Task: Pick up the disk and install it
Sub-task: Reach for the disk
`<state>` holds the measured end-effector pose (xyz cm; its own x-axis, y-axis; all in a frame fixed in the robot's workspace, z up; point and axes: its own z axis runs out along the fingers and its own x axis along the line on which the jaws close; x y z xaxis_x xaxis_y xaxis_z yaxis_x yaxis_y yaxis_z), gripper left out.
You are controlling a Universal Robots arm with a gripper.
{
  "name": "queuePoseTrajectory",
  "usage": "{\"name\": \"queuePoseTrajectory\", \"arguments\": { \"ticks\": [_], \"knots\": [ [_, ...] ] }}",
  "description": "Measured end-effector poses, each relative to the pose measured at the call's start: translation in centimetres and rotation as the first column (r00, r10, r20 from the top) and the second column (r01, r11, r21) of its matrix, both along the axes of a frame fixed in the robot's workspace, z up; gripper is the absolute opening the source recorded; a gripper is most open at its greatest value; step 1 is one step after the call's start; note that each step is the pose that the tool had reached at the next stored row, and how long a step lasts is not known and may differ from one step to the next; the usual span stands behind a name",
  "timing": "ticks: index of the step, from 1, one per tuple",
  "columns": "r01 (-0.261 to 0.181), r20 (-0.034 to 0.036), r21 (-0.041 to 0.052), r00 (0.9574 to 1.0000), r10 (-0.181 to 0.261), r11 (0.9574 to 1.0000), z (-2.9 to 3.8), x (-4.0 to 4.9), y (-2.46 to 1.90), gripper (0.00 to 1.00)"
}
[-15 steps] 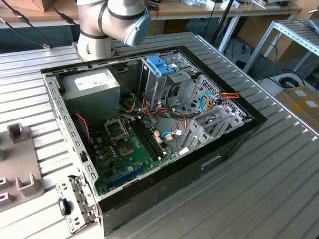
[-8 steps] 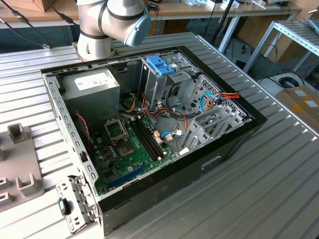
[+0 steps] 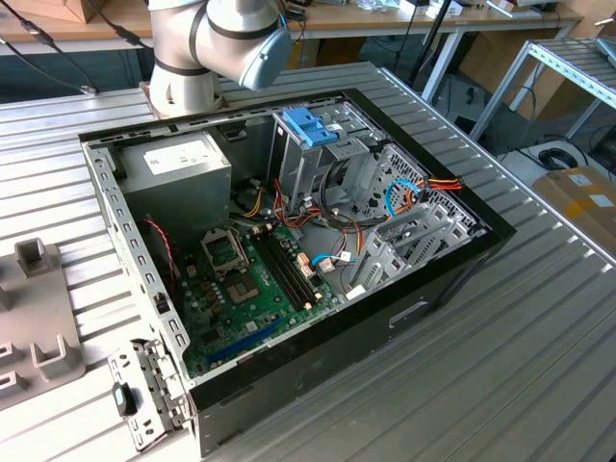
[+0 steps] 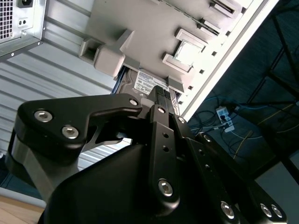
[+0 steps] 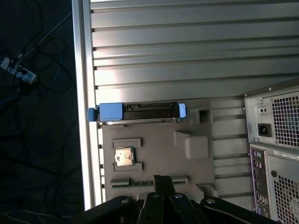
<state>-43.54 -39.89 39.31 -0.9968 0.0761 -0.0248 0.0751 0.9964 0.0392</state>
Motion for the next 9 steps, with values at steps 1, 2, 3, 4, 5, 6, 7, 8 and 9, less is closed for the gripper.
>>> {"name": "queuePoseTrajectory", "arguments": {
  "ticks": [1, 2, 3, 4, 5, 6, 7, 8, 9],
  "knots": [
    [0.000, 0.0000, 0.0000, 1.0000, 0.000, 1.0000, 0.00, -0.08, 0.00, 0.10],
    [0.000, 0.0000, -0.0001, 1.0000, 0.000, 1.0000, 0.00, -0.15, 0.00, 0.10],
    [0.000, 0.0000, -0.0001, 1.0000, 0.000, 1.0000, 0.00, -0.19, 0.00, 0.10],
    [0.000, -0.0001, -0.0002, 1.0000, 0.000, 1.0000, 0.00, -0.23, 0.00, 0.10],
    [0.000, 0.0000, -0.0003, 1.0000, 0.000, 1.0000, 0.00, -0.29, 0.00, 0.10],
    [0.000, 0.0001, -0.0003, 1.0000, 0.000, 1.0000, 0.00, -0.33, 0.00, 0.10],
    [0.000, 0.0001, -0.0002, 1.0000, 0.000, 1.0000, -0.01, -0.39, 0.00, 0.10],
    [0.000, 0.0000, -0.0003, 1.0000, 0.000, 1.0000, -0.01, -0.44, 0.00, 0.10],
    [0.000, 0.0000, -0.0004, 1.0000, 0.000, 1.0000, 0.00, -0.51, 0.00, 0.10]
  ]
}}
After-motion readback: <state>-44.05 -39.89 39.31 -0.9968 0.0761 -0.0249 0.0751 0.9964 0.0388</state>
